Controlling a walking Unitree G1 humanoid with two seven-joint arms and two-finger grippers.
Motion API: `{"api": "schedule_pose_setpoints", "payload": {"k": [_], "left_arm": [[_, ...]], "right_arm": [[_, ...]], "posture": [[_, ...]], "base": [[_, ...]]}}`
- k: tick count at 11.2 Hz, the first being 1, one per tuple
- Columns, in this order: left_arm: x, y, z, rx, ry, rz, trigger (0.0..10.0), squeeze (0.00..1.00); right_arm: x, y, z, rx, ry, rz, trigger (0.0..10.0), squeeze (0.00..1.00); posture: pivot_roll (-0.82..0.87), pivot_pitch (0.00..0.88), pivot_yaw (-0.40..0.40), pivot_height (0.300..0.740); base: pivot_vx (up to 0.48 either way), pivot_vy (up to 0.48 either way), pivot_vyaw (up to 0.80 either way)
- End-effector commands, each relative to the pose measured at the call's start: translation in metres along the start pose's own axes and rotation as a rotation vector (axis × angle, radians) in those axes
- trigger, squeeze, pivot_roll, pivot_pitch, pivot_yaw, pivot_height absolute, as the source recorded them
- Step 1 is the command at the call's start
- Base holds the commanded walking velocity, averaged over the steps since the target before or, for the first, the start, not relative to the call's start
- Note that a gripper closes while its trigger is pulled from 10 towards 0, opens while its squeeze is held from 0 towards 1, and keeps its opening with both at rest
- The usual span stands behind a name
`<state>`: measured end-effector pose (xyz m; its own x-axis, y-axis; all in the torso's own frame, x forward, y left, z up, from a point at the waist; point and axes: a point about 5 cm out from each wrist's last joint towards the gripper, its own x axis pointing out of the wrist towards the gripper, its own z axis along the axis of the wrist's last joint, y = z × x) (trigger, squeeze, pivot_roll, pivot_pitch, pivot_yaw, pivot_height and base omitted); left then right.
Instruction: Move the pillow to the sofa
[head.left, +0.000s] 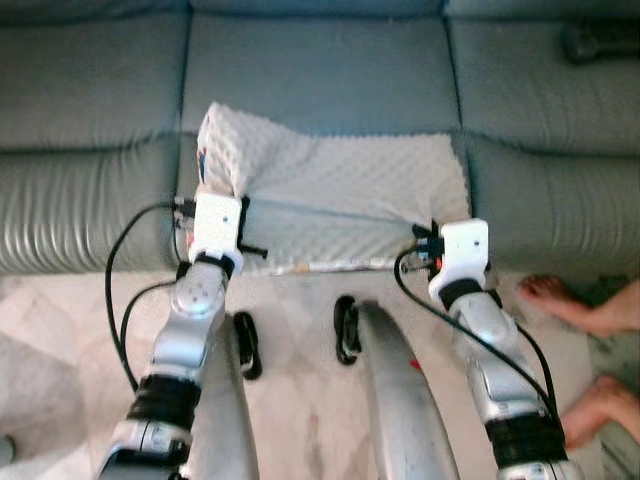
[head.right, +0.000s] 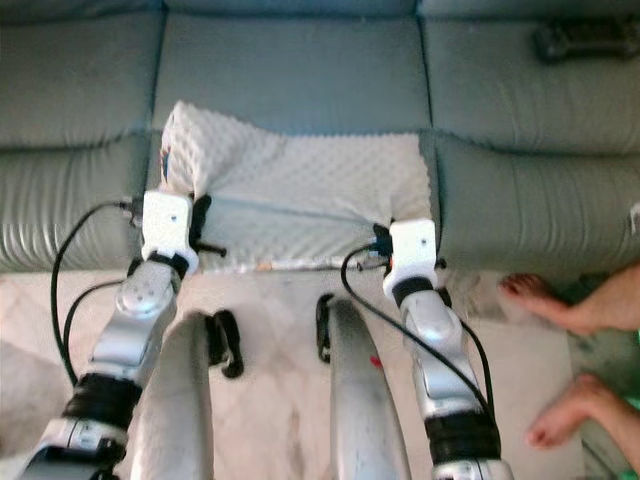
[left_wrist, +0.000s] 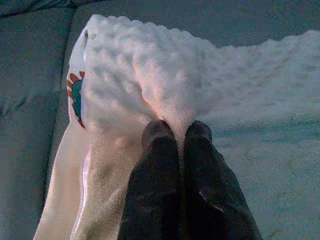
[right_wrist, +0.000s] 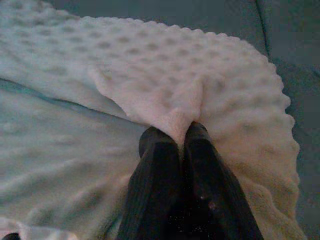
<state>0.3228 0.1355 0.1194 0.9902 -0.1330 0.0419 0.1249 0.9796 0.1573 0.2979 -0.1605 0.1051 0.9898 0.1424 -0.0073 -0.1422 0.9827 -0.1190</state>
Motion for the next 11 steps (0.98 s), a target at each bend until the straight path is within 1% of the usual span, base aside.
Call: {"api": "schedule_pose_setpoints", "payload": {"k": [1, 8, 11], "left_arm": [[-0.0061, -0.0023, -0.0086, -0.002, 0.024, -0.014, 10.0, 0.0], [-0.0059, -0.0046, -0.0089, -0.009, 0.021, -0.023, 10.0, 0.0], [-0.0071, -0.0063, -0.0107, -0.008, 0.031, -0.037, 10.0, 0.0]], "right_arm": [[-0.007, -0.0023, -0.0084, -0.003, 0.023, -0.005, 10.0, 0.0], [-0.0069, -0.001, -0.0079, -0.007, 0.014, -0.001, 10.0, 0.0], [-0.0055, 0.0028, -0.0085, -0.014, 0.017, -0.006, 10.0, 0.0]], "posture": [[-0.07, 0.5, -0.006, 0.651], [-0.07, 0.503, -0.006, 0.651], [-0.07, 0.508, -0.003, 0.651]], "base": [[0.244, 0.0, 0.0], [0.313, 0.0, 0.0], [0.315, 0.0, 0.0]]}}
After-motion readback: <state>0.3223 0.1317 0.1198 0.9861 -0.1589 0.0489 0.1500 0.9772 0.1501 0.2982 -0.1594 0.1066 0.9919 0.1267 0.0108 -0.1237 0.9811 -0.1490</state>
